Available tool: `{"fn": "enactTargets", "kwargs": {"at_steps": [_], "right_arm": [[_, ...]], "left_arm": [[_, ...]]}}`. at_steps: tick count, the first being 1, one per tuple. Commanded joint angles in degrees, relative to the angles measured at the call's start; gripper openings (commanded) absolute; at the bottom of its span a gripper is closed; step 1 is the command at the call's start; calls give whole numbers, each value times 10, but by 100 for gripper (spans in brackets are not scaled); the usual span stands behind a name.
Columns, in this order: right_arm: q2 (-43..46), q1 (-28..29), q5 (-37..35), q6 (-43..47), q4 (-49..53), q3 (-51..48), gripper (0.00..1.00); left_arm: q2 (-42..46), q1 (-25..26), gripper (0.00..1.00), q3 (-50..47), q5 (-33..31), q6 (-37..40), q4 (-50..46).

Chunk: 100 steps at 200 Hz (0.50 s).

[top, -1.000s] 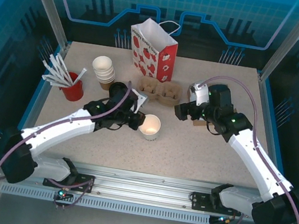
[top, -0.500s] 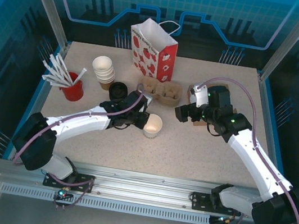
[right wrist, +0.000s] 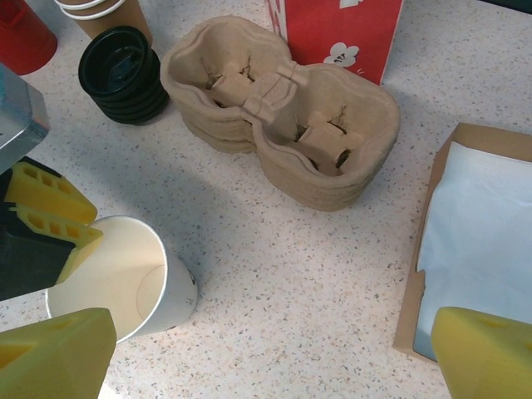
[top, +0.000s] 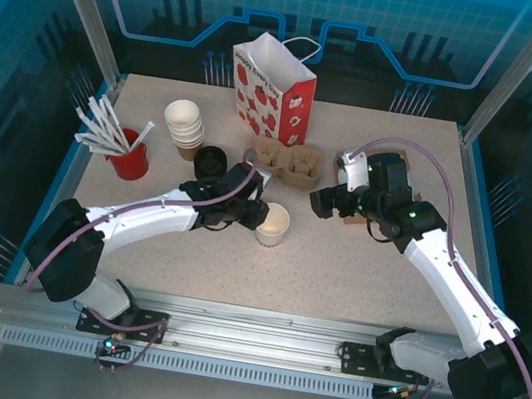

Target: Pack the takeout coffee

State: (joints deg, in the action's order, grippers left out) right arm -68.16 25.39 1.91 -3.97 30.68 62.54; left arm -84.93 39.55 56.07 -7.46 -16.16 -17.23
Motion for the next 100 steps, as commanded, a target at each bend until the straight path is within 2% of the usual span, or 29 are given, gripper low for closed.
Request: {"fn": "enactTargets", "kwargs": {"at_steps": [1,26,51,78,100], "right_arm": [[-1,12,0,7,16,7,99],[8,34,-2,3,2,7,99],[13,73,-5,-28,-70,-1,99],[-9,111,-13,-47,-130,5,98],[-39,124,-19,-49,-122,22,98]], "left_arm": [[11,2,38,7,-17,2,-5],[51,-2,44,10,-30,7,-8],[96,-17,48,5,-40,13,-6],[144,-54,55,-4,-37,5,0],[175,-96,60,-18,-22,-11,7]]}}
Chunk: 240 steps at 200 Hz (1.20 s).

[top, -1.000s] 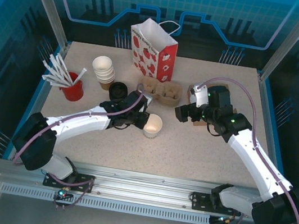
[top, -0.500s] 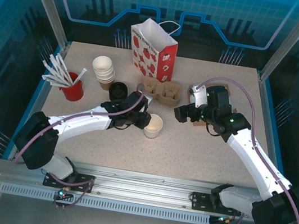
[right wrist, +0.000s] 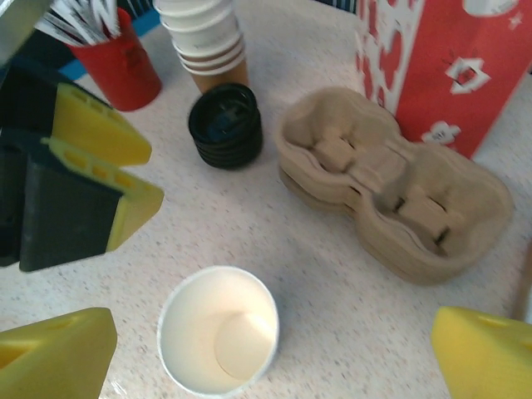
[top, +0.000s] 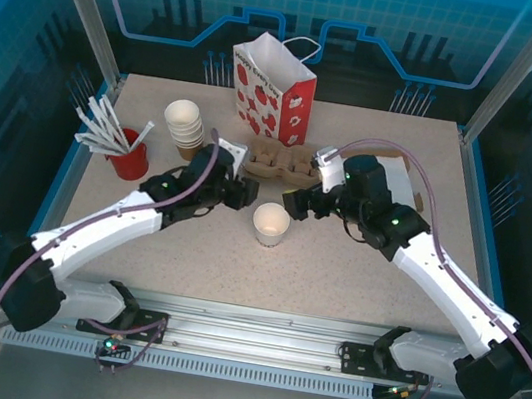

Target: Pack the takeout coffee

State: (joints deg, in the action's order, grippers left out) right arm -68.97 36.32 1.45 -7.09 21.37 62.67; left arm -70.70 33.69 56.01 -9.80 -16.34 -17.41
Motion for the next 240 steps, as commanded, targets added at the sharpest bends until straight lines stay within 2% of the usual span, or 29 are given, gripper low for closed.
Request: {"fn": "enactTargets", "kwargs": {"at_steps": [1,33,67,132,156,212,240], "right_arm": [[-32,15,-15,-18,-26,21,98],[-58,18,-54,-7,29,33,98],[-66,18,-40,-5,32,27,99],[-64,18,-39,0,19,6,99],[-64,17,-37,-2,14,-3,99],[-67,17,-36,-2,14,-5,99],[-68,18,-35,-3,13,-7,99]], "left_arm": [[34,-40,60,-18,2,-11,9],[26,-128,64,-32,46,-51,7],[-51,-179,66,-24,25,-56,19],[-234,-180,65,103,-3,23,-33],[-279,-180,59,143,-6,39,-51],[-347,-179,49,213,-10,66,-83],[-365,-178,47,230,-10,71,-93]]}}
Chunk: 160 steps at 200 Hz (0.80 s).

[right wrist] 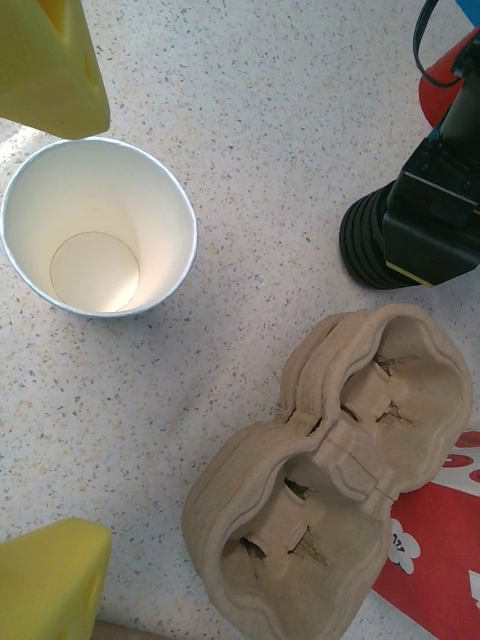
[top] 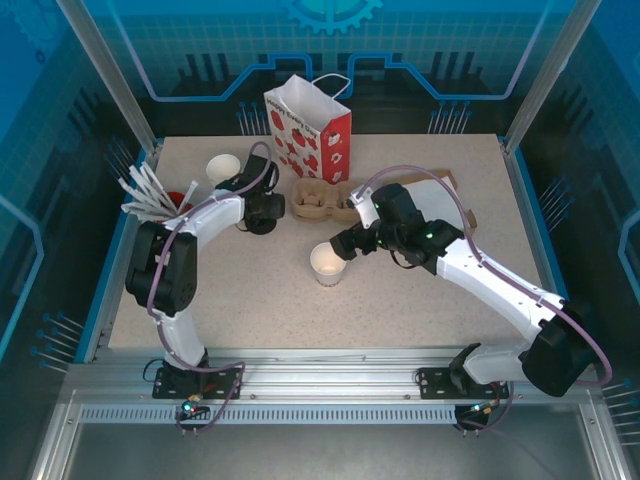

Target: Pack the takeout coffee

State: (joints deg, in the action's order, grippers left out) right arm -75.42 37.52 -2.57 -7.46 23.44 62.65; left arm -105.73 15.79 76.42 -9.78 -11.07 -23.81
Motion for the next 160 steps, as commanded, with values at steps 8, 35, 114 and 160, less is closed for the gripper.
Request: {"fn": "enactTargets", "kwargs": {"at_steps": [8,35,114,160], "right_arm": [[-3,5,5,0,-8,-7,99],[-2,5,6,-3,-8,-9,99],[-2,5,7,-5,-8,-10,99],[-4,6,9,-6,-9,-11,99]], "left_arm": [[-18,2,46,27,-11,20,-29],[-27,3,44,34,-16,25,-34],[-42,6,34,49,-18,35,-44],[-38,7,26,51,-17,38,-46]]}}
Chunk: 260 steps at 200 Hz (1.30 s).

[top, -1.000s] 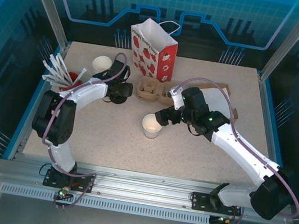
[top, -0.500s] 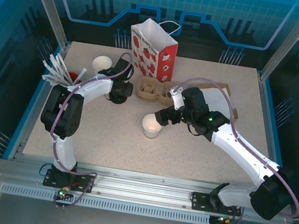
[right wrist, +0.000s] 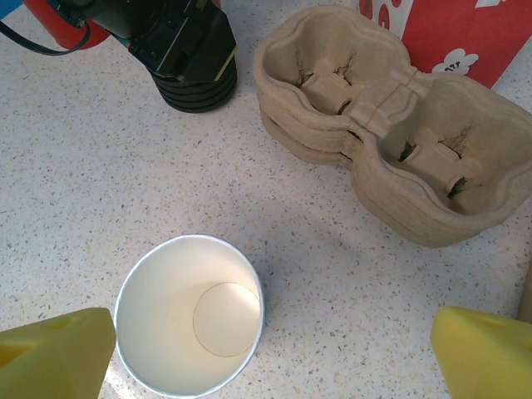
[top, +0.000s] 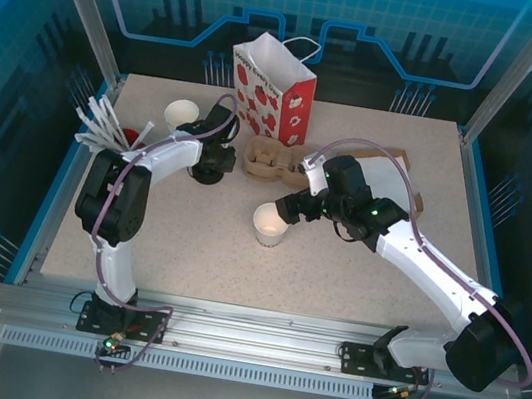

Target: Pack the takeout coffee

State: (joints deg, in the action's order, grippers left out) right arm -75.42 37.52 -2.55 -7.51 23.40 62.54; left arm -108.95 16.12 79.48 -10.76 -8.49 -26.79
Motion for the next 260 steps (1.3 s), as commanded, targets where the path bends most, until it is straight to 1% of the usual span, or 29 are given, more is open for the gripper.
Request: {"fn": "enactTargets", "kwargs": {"at_steps": [1,23,79,120,205,260], "right_arm": [[-4,6,9,-5,-8,-10,99],[-3,6,8,-6,-8,-11,99],[0,5,8,-7,-8,-14,99],[0,5,9,-8,-10,-14,99],[3,5,9,-9,-8,-16,99],[8,6,9,-10,-4,-13,99]], "left_arm": [[-6,4,25,20,-7,12,-16],[-6,4,25,21,-8,14,-18],[-16,4,30,21,-16,18,-22],[-21,4,30,23,-20,20,-24],[-5,6,20,23,-22,23,-28],[59,7,16,4,-13,11,-30]]}}
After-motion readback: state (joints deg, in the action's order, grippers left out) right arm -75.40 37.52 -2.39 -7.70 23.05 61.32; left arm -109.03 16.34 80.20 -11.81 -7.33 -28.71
